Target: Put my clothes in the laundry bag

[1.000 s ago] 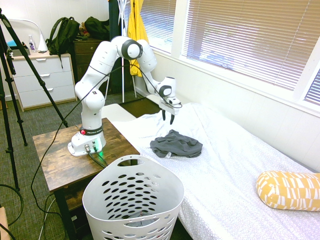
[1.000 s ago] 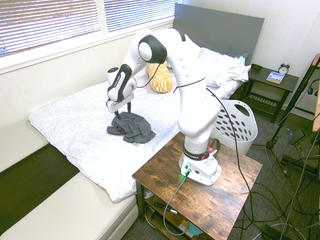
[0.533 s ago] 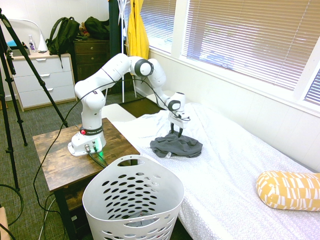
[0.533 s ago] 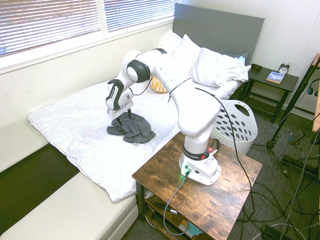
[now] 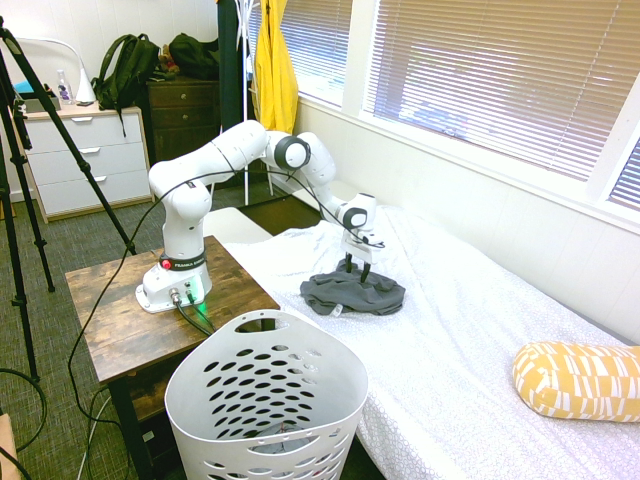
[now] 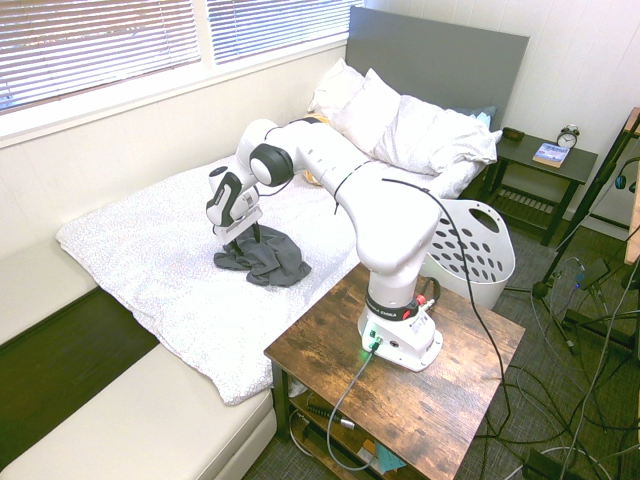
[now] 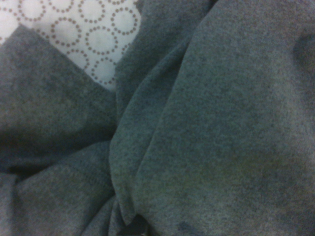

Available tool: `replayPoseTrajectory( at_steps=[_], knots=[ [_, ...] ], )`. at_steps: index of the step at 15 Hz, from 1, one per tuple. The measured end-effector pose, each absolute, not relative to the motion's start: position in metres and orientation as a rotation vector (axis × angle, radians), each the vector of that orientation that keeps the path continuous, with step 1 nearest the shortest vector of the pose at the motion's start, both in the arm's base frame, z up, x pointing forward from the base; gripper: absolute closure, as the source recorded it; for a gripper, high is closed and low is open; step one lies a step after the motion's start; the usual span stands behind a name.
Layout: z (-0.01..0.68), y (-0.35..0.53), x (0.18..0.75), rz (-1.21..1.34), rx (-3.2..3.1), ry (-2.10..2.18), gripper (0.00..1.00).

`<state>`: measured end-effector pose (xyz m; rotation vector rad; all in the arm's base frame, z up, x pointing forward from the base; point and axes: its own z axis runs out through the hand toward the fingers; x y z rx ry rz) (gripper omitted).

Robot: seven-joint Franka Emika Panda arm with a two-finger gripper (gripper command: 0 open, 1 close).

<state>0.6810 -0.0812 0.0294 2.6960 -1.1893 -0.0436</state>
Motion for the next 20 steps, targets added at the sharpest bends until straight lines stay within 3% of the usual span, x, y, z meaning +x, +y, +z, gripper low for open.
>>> replayPoseTrajectory(
  at_steps=[3,4,20],
  knots=[
    [0.021,-0.092,0.682,-0.059,2.682,-1.194,0.00],
    [0.018,-0.093,0.680,-0.066,2.682,-1.186,1.00],
    [0.005,-0.097,0.670,-0.101,2.680,-1.204,1.00]
  ],
)
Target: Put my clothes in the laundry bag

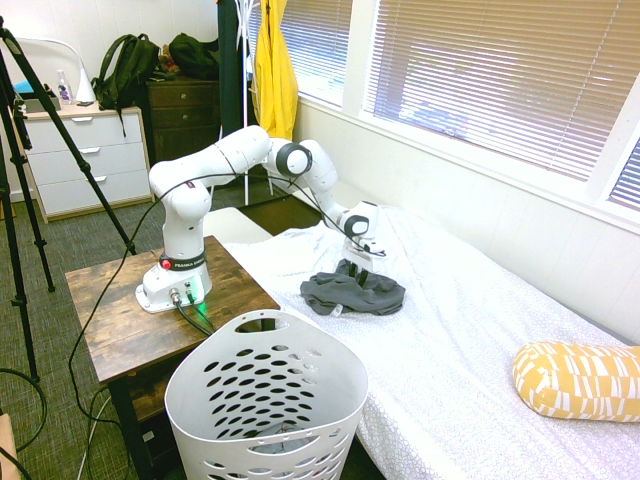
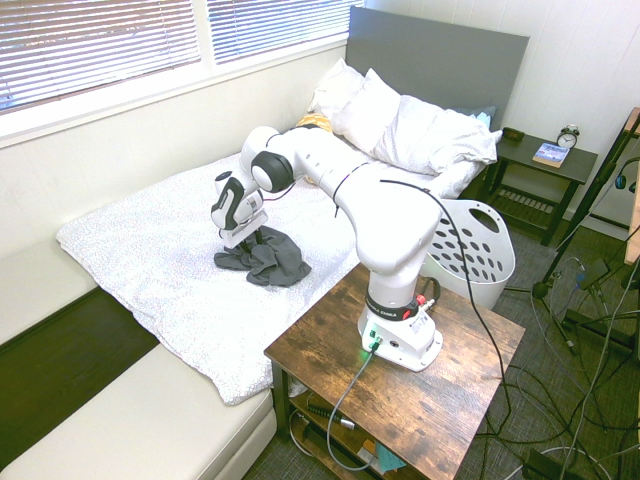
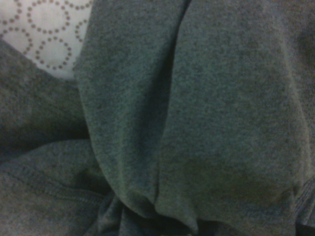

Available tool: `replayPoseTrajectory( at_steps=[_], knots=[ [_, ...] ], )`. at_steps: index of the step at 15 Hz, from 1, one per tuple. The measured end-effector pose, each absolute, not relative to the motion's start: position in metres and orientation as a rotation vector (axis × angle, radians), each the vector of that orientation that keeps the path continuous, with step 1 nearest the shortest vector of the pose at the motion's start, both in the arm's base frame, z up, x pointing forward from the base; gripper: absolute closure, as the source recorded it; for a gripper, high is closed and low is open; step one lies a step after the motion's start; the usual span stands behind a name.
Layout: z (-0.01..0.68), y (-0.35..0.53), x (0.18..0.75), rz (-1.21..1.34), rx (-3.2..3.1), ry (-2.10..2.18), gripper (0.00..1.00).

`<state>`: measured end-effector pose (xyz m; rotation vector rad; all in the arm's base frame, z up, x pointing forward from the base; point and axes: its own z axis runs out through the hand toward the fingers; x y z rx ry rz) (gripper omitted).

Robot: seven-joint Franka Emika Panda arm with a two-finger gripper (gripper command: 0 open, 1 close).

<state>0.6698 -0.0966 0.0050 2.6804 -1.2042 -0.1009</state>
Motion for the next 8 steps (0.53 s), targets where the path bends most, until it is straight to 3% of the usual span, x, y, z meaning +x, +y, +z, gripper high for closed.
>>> replayPoseTrajectory(
  at_steps=[8],
  knots=[
    [0.005,-0.098,0.657,-0.111,2.685,-1.210,1.00]
  ],
)
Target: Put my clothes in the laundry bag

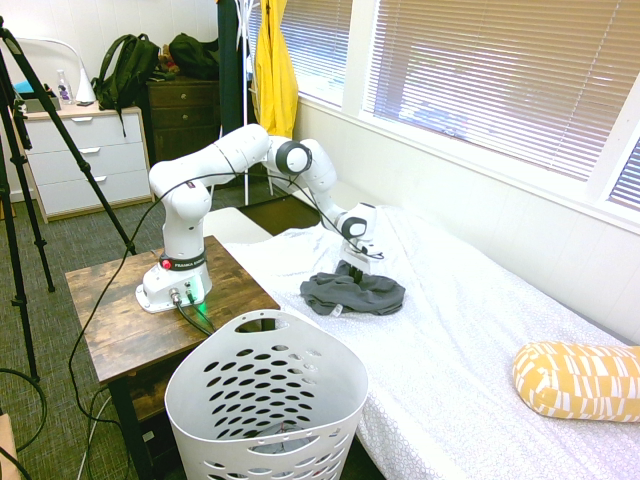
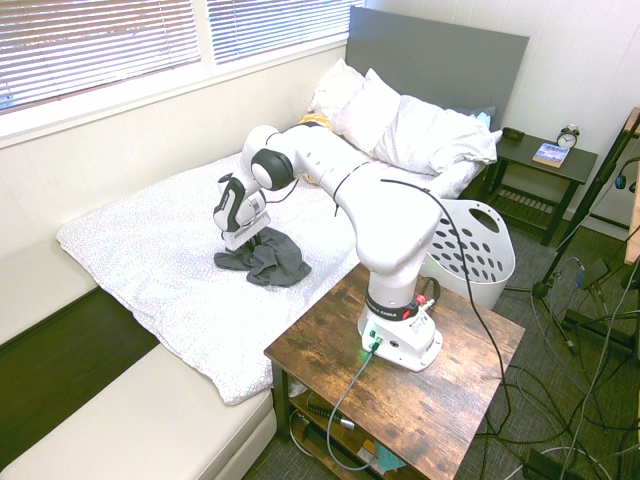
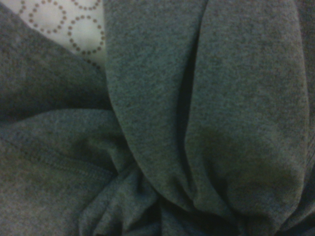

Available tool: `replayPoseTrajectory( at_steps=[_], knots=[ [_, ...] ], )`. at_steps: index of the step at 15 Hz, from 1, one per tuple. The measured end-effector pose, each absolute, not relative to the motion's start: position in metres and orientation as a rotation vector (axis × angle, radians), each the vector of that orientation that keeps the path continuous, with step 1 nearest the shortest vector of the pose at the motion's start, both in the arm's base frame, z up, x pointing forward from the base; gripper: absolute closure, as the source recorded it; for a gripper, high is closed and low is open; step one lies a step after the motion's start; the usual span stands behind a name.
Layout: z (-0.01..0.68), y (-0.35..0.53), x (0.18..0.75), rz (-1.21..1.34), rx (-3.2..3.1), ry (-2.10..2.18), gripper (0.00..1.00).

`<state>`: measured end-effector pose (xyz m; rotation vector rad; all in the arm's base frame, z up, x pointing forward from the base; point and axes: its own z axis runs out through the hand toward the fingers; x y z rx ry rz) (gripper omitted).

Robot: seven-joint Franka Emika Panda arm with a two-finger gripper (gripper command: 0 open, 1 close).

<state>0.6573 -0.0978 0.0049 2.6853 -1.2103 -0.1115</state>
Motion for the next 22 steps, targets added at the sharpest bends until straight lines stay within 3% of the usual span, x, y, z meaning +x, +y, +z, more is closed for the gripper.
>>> replayPoseTrajectory(
  at_steps=[5,10,16,22],
  knots=[
    [0.029,-0.095,0.641,-0.287,2.700,-1.048,1.00],
    [0.097,-0.113,0.618,-0.477,2.636,-0.662,1.00],
    [0.259,-0.166,0.598,-0.538,2.479,-0.424,1.00],
    [0.423,-0.237,0.539,-0.559,2.307,-0.430,1.00]
  ],
)
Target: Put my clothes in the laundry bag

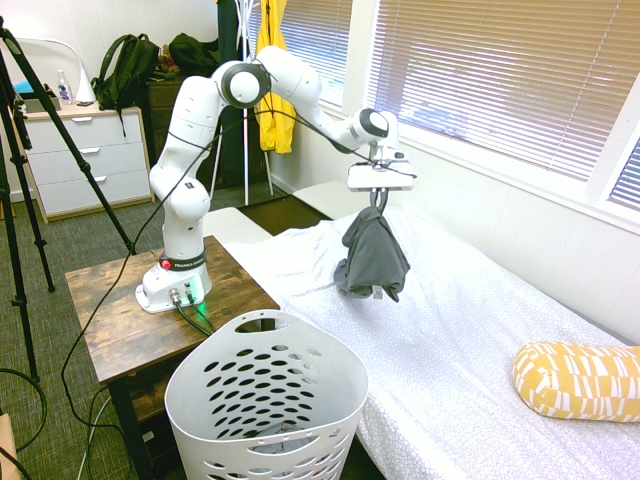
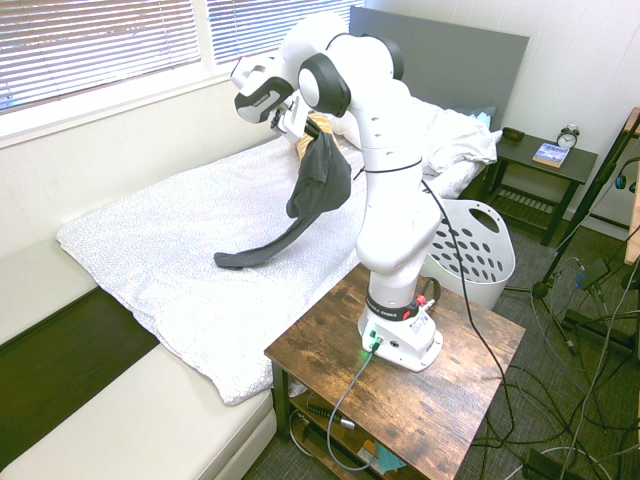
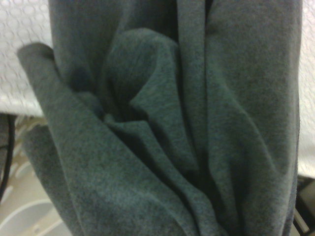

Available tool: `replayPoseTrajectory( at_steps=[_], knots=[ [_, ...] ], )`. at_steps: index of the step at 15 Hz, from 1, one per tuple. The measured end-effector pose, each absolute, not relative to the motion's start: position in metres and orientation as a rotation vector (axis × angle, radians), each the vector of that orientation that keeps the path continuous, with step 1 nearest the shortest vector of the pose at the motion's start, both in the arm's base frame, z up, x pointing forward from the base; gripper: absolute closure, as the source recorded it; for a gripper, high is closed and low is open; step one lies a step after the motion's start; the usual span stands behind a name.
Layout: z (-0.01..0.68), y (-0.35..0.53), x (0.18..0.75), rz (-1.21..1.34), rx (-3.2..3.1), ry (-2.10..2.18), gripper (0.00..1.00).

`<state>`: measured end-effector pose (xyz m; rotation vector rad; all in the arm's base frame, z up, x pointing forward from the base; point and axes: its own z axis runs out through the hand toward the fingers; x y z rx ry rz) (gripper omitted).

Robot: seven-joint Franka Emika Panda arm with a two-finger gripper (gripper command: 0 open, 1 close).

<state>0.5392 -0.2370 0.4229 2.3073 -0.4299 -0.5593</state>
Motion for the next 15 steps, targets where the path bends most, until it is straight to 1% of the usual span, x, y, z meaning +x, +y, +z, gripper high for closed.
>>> replayPoseTrajectory(
  at_steps=[5,10,12,15],
  knots=[
    [0.510,-0.284,0.454,-0.615,2.197,-0.533,1.00],
    [0.541,-0.311,0.342,-0.773,2.084,-0.608,1.00],
    [0.529,-0.325,0.297,-0.856,2.053,-0.634,1.00],
    [0.460,-0.350,0.231,-1.038,2.019,-0.673,1.00]
  ],
)
